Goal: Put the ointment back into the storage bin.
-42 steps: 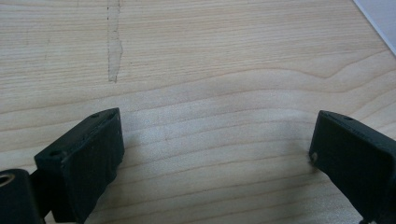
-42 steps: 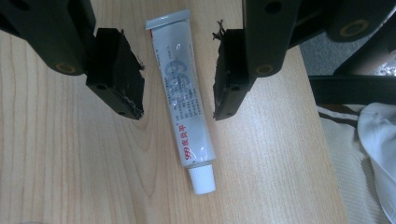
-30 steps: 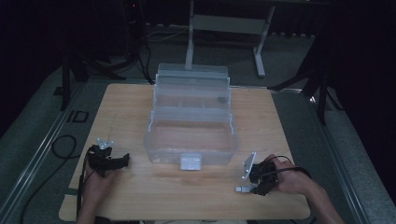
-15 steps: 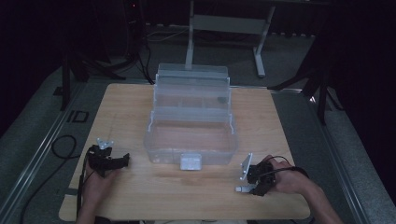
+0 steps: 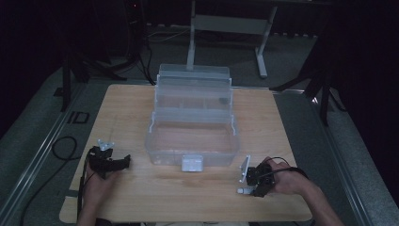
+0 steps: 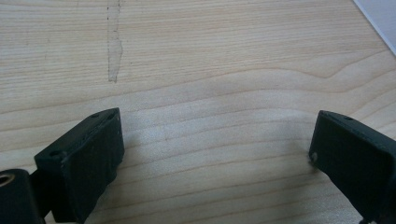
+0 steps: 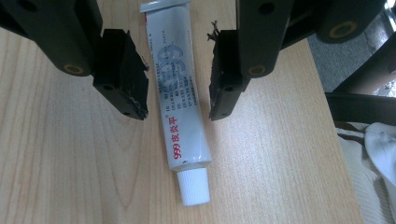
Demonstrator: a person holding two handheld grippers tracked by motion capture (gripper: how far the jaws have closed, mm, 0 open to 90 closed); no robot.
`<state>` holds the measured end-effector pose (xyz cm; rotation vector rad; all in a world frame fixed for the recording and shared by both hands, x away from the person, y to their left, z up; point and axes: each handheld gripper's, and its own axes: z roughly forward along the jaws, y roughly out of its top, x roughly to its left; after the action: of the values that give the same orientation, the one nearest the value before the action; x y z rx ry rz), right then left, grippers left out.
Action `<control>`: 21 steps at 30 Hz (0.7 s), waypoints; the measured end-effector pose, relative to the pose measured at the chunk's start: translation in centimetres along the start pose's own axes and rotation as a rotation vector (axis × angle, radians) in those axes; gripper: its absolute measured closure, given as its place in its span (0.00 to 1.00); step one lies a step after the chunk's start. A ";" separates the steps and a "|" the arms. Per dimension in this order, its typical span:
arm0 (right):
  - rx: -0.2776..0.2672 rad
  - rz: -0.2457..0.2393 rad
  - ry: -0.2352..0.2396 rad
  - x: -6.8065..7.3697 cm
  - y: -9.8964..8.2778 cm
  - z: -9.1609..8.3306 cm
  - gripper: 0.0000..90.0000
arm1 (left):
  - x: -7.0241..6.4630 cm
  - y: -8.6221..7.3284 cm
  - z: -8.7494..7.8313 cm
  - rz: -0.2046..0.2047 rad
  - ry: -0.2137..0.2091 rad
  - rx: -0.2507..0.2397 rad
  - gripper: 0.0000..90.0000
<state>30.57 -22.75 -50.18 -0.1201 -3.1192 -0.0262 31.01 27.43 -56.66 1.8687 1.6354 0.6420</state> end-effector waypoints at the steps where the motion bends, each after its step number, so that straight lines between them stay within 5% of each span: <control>1: 0.004 -0.001 0.002 0.0 0.0 0.1 0.64 | 0.0 0.0 0.0 0.000 0.000 0.000 0.04; 21: 0.045 -0.012 0.008 -0.1 0.2 1.4 0.75 | 0.0 0.0 0.0 0.000 0.000 0.000 0.04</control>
<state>30.70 -22.54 -51.62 -0.0997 -3.1098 0.0434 31.01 27.43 -56.66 1.8694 1.6352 0.6419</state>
